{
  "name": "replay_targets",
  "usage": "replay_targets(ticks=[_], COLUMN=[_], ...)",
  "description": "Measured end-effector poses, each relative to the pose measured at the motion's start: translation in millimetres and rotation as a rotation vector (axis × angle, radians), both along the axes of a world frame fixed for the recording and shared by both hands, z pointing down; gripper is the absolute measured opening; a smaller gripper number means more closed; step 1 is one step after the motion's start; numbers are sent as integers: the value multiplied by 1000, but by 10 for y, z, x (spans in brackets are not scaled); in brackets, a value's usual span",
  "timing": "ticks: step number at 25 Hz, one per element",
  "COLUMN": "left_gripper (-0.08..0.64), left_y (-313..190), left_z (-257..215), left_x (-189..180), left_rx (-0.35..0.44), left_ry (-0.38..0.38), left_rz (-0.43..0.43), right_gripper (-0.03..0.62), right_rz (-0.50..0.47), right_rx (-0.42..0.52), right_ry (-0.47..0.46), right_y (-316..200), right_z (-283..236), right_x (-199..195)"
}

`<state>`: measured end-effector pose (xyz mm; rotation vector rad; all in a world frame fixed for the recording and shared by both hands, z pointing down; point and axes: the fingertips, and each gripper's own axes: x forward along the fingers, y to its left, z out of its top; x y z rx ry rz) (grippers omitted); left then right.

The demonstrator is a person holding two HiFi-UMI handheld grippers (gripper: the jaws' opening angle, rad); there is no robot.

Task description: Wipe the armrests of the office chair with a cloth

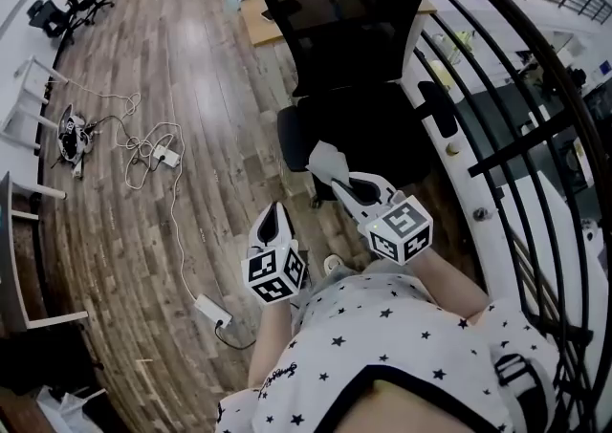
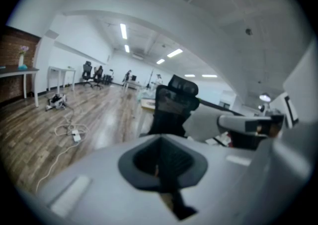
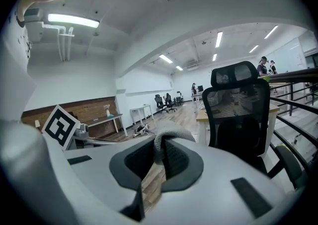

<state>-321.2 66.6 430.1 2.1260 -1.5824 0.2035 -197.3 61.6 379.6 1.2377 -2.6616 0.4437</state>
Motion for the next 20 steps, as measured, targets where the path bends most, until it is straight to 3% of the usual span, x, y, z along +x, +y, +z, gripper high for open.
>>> replay_targets(ticks=[11,20], left_gripper=[6,6], left_y=[-123,-442], left_z=[300,530], left_x=[-77,-147], left_rx=[-67,-118], left_ry=[-3,-5], left_rz=[-25,-93], right_gripper=[31,31], right_rz=[-15,-77], right_rx=[-43,-31], right_ry=[24,87], right_y=[-393,-1078], right_z=[284,488], right_x=[-81,-144])
